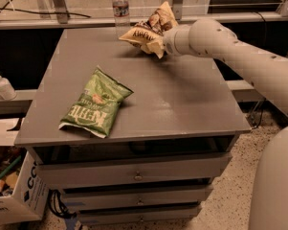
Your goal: Move brown chip bag near green jalapeno chip bag
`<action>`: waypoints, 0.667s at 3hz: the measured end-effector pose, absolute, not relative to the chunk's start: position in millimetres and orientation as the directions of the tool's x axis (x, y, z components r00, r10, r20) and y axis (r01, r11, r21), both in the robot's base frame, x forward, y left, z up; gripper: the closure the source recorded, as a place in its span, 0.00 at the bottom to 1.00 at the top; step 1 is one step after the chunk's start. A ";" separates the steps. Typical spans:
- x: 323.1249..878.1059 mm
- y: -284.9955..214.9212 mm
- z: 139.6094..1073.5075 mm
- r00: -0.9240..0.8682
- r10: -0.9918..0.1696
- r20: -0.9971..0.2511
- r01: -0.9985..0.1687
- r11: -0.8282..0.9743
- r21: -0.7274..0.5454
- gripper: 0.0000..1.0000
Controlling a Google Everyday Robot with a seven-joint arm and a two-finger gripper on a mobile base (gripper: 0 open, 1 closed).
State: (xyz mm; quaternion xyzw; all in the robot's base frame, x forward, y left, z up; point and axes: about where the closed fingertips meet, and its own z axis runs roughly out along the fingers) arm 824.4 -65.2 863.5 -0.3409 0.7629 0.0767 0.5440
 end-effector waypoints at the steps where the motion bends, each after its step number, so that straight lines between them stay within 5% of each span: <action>1: 799.3 -60.9 896.3 -0.103 -0.471 -0.876 -0.629 0.713 -0.310 1.00; 2: 760.9 -54.7 920.9 -0.034 -0.493 -0.869 -0.676 0.652 -0.343 1.00</action>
Offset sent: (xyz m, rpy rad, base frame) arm -0.1209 0.0168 0.0915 -0.0693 -0.1393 0.2663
